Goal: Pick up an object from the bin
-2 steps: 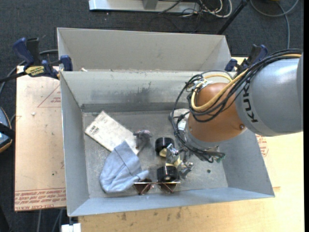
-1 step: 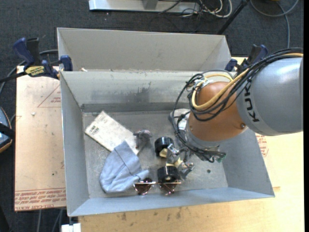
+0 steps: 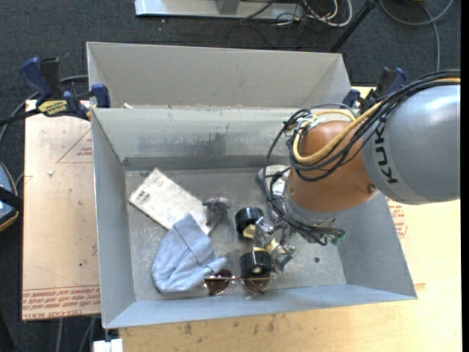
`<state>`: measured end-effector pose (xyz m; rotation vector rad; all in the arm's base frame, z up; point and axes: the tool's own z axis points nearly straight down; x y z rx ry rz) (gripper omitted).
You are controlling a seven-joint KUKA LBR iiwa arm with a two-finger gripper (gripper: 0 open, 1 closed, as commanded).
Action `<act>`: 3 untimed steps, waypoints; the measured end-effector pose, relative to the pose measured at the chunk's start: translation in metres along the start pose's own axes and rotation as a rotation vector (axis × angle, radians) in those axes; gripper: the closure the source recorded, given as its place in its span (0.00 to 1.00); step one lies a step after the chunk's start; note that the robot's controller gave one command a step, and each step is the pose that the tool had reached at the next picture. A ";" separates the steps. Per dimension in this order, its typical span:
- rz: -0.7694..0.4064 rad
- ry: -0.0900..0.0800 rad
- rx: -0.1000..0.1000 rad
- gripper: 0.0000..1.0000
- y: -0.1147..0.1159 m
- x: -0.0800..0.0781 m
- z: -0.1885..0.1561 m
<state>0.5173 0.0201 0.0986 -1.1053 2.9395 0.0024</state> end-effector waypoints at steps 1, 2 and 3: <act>0.001 -0.001 0.001 1.00 0.000 -0.001 -0.009; 0.001 -0.002 0.002 1.00 0.000 -0.001 -0.013; 0.001 0.001 -0.001 1.00 0.000 -0.001 -0.017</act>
Offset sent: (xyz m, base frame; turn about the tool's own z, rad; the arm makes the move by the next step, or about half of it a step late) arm 0.0001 0.0000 0.0017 0.0000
